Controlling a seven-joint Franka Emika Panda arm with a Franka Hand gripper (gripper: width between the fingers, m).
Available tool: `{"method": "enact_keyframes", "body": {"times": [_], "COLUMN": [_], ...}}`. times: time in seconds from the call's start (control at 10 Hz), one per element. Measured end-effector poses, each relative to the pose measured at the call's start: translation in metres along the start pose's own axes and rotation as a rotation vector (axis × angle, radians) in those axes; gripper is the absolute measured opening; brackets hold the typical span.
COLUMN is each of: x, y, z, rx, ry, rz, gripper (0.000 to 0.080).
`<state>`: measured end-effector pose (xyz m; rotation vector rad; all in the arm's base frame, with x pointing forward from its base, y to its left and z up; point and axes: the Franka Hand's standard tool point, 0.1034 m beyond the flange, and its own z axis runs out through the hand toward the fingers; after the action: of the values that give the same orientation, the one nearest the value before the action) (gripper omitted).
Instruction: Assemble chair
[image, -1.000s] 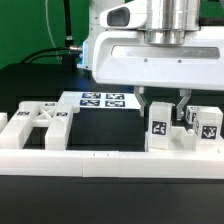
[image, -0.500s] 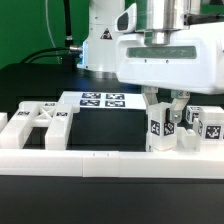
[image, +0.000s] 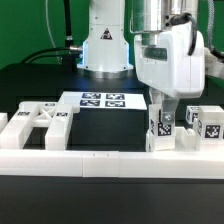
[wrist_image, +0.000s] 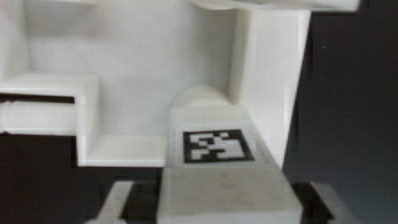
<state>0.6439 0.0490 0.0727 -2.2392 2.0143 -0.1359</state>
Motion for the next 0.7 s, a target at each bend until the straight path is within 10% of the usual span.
{"method": "enact_keyframes", "body": {"times": [0.1,0.3,0.7], "x": [0.0001,0.0004,-0.0002], "y": [0.0001,-0.0005,-0.0038], "z": [0.0002,-0.0003,-0.0031], "rx": [0.0,0.0,0.011], "ry": [0.0,0.005,0.014], "rz": [-0.038,-0.191,-0.618], "gripper": [0.0297,0.0606,0.0647]}}
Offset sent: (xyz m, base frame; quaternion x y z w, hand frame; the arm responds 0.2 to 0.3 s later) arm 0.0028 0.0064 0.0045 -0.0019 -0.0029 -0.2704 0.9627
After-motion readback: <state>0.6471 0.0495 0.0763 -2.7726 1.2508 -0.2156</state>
